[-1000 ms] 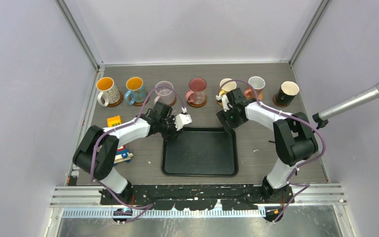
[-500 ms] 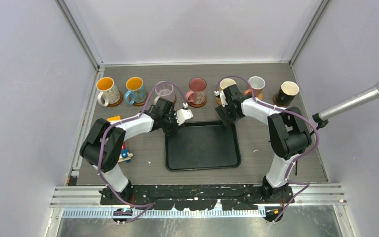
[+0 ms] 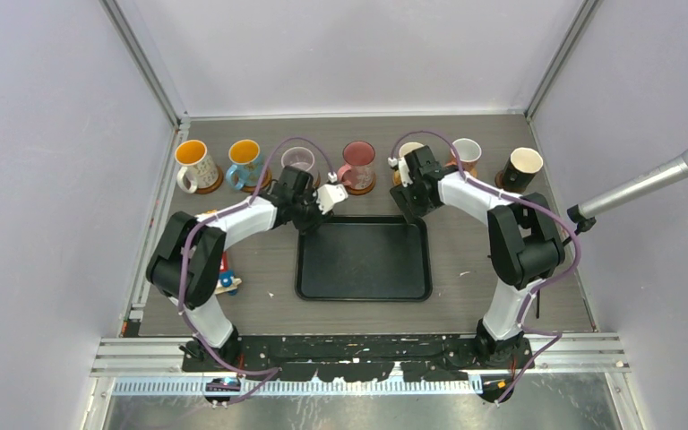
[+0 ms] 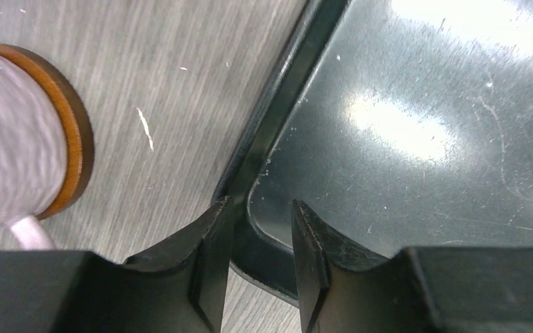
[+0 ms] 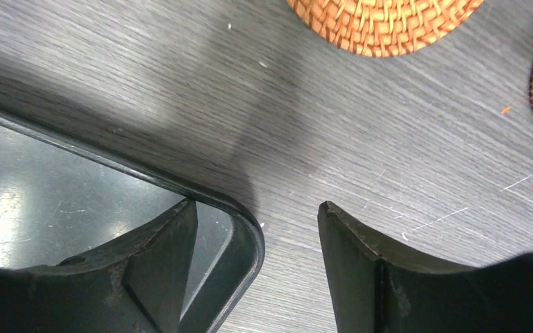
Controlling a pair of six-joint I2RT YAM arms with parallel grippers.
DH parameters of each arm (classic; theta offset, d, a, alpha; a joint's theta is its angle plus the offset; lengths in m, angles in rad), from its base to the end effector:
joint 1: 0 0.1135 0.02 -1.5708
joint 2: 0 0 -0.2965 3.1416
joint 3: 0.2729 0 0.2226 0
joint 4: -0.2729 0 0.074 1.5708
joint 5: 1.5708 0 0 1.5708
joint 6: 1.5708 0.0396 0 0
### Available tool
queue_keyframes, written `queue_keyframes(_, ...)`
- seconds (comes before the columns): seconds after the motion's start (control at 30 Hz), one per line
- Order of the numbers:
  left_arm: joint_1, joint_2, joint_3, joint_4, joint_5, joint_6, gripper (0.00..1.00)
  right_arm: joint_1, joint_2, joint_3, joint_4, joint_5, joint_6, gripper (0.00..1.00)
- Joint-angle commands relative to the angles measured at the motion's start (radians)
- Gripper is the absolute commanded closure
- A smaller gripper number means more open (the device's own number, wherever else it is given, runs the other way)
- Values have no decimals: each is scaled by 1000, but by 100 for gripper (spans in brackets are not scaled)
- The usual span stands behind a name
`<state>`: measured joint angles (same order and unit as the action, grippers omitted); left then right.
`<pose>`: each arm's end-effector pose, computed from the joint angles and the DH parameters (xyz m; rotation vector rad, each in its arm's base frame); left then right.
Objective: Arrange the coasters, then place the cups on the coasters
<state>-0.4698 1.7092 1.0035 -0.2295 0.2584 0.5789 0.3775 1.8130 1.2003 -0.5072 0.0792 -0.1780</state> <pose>0.2893 -0.1583 0.2234 1.3337 2.0943 -0.2773 0.3269 0.1263 0.2250 -0.7127 2.5888 -0.0445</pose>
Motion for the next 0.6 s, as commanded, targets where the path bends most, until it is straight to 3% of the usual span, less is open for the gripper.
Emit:
queue_keyframes(0.0, 3, -87, 71, -46, 34, -48, 61, -1, -85, 77, -22, -34, 2, 31)
queue_keyframes(0.13, 3, -163, 107, -120, 55, -82, 52, -1, -142, 124, -89, -63, 0, 31)
queue_keyframes(0.33, 8, -240, 273, -300, -13, -155, 31, -1, -272, 180, -182, -237, 10, 27)
queue_keyframes(0.47, 56, -271, 381, -410, 28, -225, 1, -1, -361, 205, -207, -290, 9, 24)
queue_keyframes(0.57, 113, -279, 466, -468, 43, -285, 0, -5, -422, 195, -212, -297, -5, 21)
